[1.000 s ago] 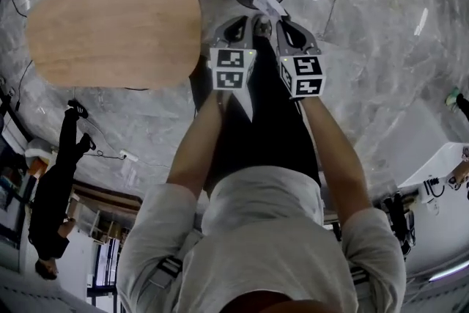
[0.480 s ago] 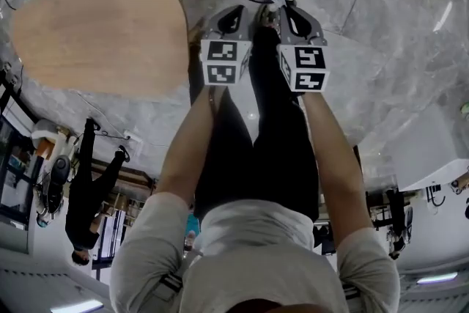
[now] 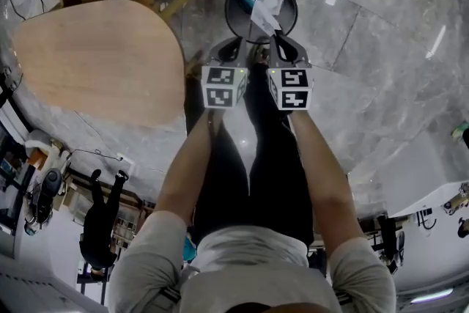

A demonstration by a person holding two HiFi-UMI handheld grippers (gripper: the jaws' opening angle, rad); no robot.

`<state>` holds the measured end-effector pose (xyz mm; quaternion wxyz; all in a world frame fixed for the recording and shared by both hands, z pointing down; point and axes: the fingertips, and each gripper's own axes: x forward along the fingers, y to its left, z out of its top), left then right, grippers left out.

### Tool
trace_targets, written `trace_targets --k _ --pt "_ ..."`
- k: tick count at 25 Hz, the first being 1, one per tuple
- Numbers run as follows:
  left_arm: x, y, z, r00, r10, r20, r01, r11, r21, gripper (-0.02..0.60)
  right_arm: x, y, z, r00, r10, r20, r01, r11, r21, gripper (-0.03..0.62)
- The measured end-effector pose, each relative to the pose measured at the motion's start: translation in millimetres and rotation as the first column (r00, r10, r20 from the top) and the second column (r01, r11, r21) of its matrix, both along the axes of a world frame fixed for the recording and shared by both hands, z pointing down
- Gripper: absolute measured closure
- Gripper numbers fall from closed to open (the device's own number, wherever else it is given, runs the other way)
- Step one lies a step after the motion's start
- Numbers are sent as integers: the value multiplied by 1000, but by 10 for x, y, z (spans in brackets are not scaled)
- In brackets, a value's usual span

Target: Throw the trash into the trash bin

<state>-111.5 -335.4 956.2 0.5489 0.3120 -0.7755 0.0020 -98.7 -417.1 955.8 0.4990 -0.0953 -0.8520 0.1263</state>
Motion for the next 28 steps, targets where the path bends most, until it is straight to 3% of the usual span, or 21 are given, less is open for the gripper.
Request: trace_targets --k 4,11,14,18,22,28 --pt "-95 -43 21 1000 -4 26 4 1000 10 563 -126 39 60 1000 5 -2 -5 1000 -5 582" --pt "88 -167 239 998 67 5 -67 998 -18 563 -60 41 362 1000 -20 -22 19 999 -36 546" --pt "67 -105 125 999 33 4 -33 999 -16 563 -47 11 164 1000 8 7 -8 999 -37 556" --pt "-49 -68 -359 999 -18 37 18 1000 -2 563 -101 -9 -476 994 8 105 -6 1000 -15 585" --pt "-200 -224 -1214 993 -39 114 34 998 49 563 -288 -140 -1441 969 15 249 -15 1000 -2 586" --pt "-543 -230 -2742 960 -121 253 83 984 156 563 -630 -39 -3142 869 -40 494 33 999 24 586"
